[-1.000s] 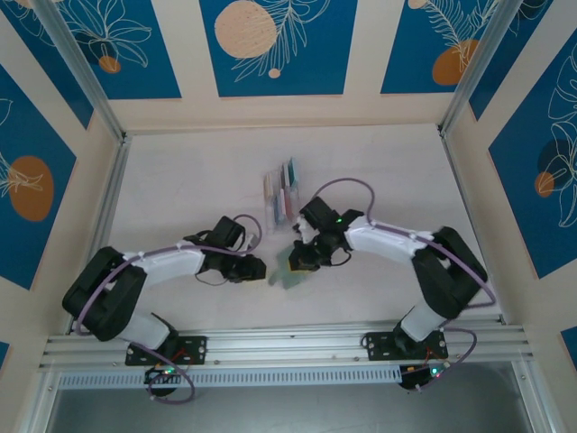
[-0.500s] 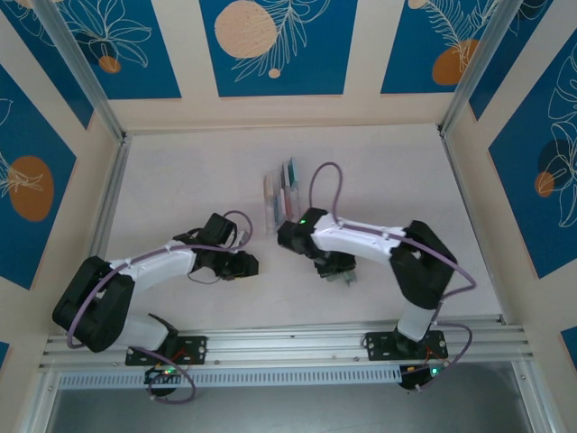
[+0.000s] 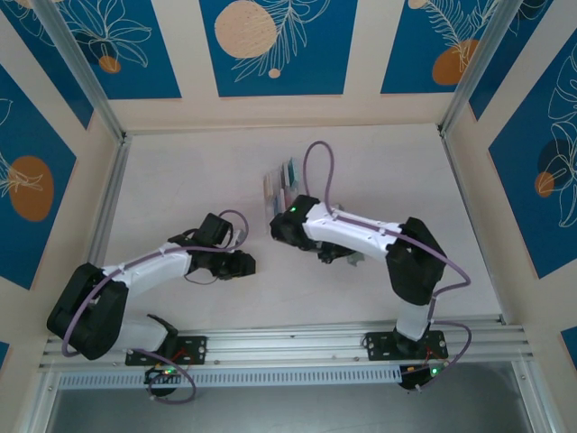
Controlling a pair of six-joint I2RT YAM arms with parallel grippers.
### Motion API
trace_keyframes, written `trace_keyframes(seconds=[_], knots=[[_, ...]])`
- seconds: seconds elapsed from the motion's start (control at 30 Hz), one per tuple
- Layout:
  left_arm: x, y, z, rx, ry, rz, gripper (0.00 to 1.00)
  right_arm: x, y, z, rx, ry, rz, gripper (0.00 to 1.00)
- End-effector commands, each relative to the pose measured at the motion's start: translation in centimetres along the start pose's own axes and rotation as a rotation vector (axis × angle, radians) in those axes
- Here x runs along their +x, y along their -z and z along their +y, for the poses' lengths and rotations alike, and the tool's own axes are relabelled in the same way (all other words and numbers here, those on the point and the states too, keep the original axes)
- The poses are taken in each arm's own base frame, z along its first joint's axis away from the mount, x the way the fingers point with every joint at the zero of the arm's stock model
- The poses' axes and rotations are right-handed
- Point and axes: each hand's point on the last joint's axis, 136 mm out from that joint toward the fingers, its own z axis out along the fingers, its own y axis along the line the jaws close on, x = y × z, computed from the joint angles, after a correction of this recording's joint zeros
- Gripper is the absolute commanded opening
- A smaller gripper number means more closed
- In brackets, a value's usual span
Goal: Put the credit cards into the card holder
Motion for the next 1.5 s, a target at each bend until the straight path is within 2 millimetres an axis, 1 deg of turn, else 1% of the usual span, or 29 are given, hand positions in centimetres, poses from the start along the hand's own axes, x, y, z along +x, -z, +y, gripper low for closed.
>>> trace_keyframes(seconds=[0.0,0.03,0.2,0.3,0.37,0.43,0.53,0.6,0.67,0.73,0.77,0.83,0.9,0.97,1.03,1.13,1.2,1.3,1.37,1.47], knots=[[0.3,-0.1,0.5,-0.003,0.010,0.015,0.35,0.3,-0.6,-0.2,0.043,0.041,-0.001,0.00],[0.3,-0.1,0.5,-0.003,0.012,0.016,0.35,0.5,-0.8,1.2,0.023,0.069,0.007,0.00],[0.3,0.3,0.7,-0.012,0.016,0.006,0.35,1.5,-1.9,6.6,0.017,0.156,0.048,0.03],[0.5,0.5,1.0,-0.025,0.020,0.008,0.35,1.7,-1.9,9.8,-0.053,0.189,0.058,0.20],[0.6,0.6,1.2,-0.029,0.024,0.008,0.35,1.7,-1.1,11.6,-0.115,0.208,0.052,0.30],[0.6,0.8,1.3,-0.031,0.026,0.006,0.35,1.8,0.1,13.7,-0.221,0.233,0.045,0.43],[0.4,1.0,1.0,-0.024,0.028,0.000,0.36,2.0,2.1,16.3,-0.412,0.262,0.063,0.54],[0.2,1.1,0.8,-0.019,0.025,-0.002,0.37,2.3,4.2,17.4,-0.584,0.277,0.068,0.60],[0.0,1.3,0.4,-0.008,0.014,-0.003,0.38,2.0,5.7,17.2,-0.702,0.262,0.068,0.60],[-0.2,1.3,-0.2,0.011,-0.001,0.004,0.39,1.5,6.2,15.7,-0.767,0.230,0.066,0.60],[-0.2,1.3,-0.7,0.021,-0.013,0.008,0.40,1.2,6.1,14.7,-0.778,0.208,0.063,0.59],[-0.4,1.2,-1.7,0.033,-0.044,0.012,0.42,0.6,5.0,12.5,-0.777,0.151,0.068,0.56],[-0.6,0.9,-3.1,0.046,-0.085,0.019,0.45,0.3,3.1,10.3,-0.763,0.087,0.087,0.51],[-0.9,0.5,-4.7,0.055,-0.125,0.027,0.49,0.5,1.3,9.0,-0.775,0.032,0.121,0.46],[-1.2,0.0,-6.3,0.062,-0.164,0.036,0.51,0.7,0.1,8.1,-0.813,-0.019,0.148,0.43],[-1.5,-1.0,-8.3,0.071,-0.204,0.052,0.57,0.9,-1.0,7.2,-0.875,-0.082,0.167,0.43],[-1.7,-1.9,-9.3,0.074,-0.220,0.062,0.60,1.0,-1.5,7.0,-0.930,-0.116,0.187,0.42],[-2.0,-3.2,-10.7,0.073,-0.247,0.081,0.64,1.3,-2.5,7.0,-0.958,-0.152,0.218,0.40],[-2.2,-4.0,-11.4,0.065,-0.262,0.092,0.65,1.3,-2.7,7.2,-0.994,-0.168,0.230,0.37],[-2.2,-5.2,-11.6,0.018,-0.284,0.115,0.65,1.4,-3.4,7.4,-1.007,-0.180,0.249,0.32]])
